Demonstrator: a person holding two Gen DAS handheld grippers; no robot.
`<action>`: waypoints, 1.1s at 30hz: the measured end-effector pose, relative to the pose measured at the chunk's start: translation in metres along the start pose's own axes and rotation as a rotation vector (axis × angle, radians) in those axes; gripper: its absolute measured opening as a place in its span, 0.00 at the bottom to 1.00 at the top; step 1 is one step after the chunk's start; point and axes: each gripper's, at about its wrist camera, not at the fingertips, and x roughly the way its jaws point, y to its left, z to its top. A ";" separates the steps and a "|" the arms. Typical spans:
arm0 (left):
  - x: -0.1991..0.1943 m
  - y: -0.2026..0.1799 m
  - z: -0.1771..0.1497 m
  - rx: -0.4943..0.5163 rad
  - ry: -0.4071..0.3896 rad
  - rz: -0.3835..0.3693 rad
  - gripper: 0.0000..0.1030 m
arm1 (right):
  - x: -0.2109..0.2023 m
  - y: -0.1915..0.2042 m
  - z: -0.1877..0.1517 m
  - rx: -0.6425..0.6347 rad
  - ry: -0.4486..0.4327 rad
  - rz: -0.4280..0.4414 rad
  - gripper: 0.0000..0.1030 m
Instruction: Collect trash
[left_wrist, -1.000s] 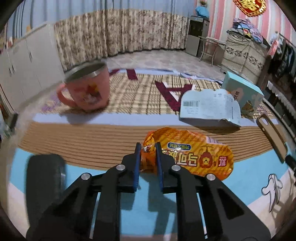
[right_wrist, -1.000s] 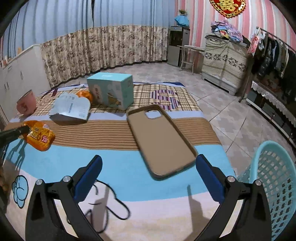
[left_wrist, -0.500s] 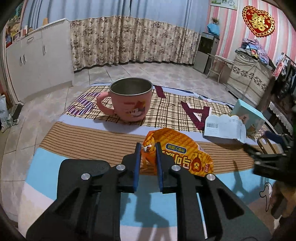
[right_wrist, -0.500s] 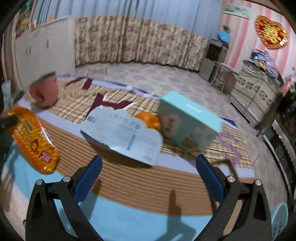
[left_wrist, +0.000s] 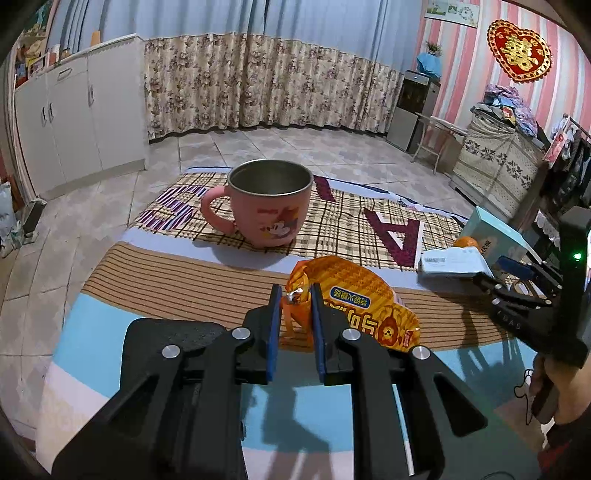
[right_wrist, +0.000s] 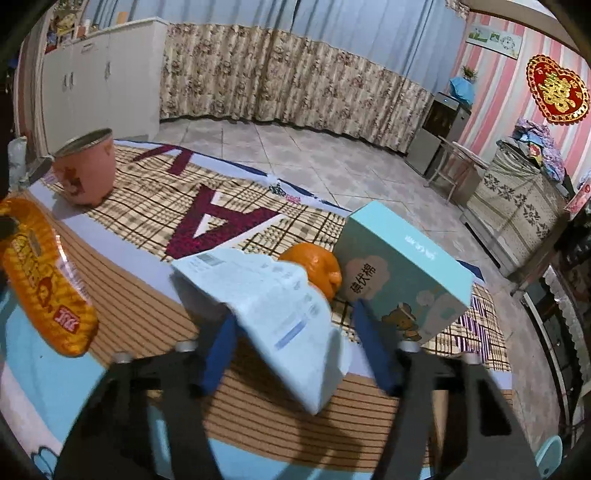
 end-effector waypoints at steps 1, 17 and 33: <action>-0.001 -0.001 0.000 0.007 -0.004 0.002 0.14 | -0.001 -0.002 -0.001 0.002 -0.002 0.001 0.38; 0.001 -0.044 -0.009 0.037 0.020 -0.101 0.14 | -0.060 -0.079 -0.041 0.087 -0.030 -0.032 0.07; 0.005 -0.067 -0.017 0.144 0.051 -0.029 0.14 | -0.030 -0.053 -0.047 0.236 0.027 0.089 0.75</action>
